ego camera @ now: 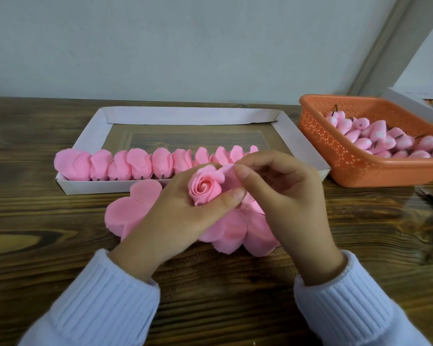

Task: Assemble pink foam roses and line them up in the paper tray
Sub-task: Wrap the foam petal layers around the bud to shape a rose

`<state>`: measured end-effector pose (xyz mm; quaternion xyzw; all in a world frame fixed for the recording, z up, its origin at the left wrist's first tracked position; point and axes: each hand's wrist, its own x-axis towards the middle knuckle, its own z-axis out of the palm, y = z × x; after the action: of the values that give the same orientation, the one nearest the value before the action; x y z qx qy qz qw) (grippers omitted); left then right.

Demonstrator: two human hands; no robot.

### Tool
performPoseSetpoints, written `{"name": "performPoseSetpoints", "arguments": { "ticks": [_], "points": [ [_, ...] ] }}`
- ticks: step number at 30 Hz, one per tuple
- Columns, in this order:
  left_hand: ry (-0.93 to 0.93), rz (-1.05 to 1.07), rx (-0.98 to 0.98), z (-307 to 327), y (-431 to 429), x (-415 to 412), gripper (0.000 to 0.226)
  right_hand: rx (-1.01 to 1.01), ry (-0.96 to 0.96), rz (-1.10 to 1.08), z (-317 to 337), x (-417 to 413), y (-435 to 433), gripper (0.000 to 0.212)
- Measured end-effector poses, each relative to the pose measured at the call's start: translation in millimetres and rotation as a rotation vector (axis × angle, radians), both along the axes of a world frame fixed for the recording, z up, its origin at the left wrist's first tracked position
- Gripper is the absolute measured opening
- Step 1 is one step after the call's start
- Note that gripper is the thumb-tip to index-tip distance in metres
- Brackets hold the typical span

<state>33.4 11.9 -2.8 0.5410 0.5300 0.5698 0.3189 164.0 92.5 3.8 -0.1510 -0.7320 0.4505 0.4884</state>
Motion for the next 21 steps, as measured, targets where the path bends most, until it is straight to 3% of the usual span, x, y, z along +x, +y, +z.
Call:
{"name": "performPoseSetpoints", "arguments": {
  "ticks": [3, 7, 11, 14, 19, 21],
  "points": [
    [-0.101, 0.026, 0.041, 4.1, -0.5, 3.7, 0.009, -0.126, 0.045, -0.004, -1.1, -0.8, 1.1, 0.013],
    [-0.379, 0.109, 0.101, 5.7, 0.8, 5.5, 0.012, -0.247, -0.019, 0.144, -5.2, -2.4, -1.0, 0.024],
    [-0.62, 0.097, 0.019, 7.6, 0.7, 11.3, 0.041, -0.093, -0.173, 0.16, -11.1, -9.8, -10.7, 0.033],
    [-0.655, 0.076, -0.011, 6.7, 0.4, 17.5, 0.026, -0.073, -0.106, 0.186, -14.5, -14.1, -15.4, 0.034],
    [-0.684, 0.067, 0.005, 5.7, 0.2, 19.8, 0.034, -0.1, -0.021, 0.24, -14.7, -15.1, -15.8, 0.027],
    [-0.697, 0.054, 0.023, 6.1, -0.1, 19.6, 0.026, -0.12, 0.002, 0.256, -14.3, -15.2, -16.4, 0.025]
  ]
}}
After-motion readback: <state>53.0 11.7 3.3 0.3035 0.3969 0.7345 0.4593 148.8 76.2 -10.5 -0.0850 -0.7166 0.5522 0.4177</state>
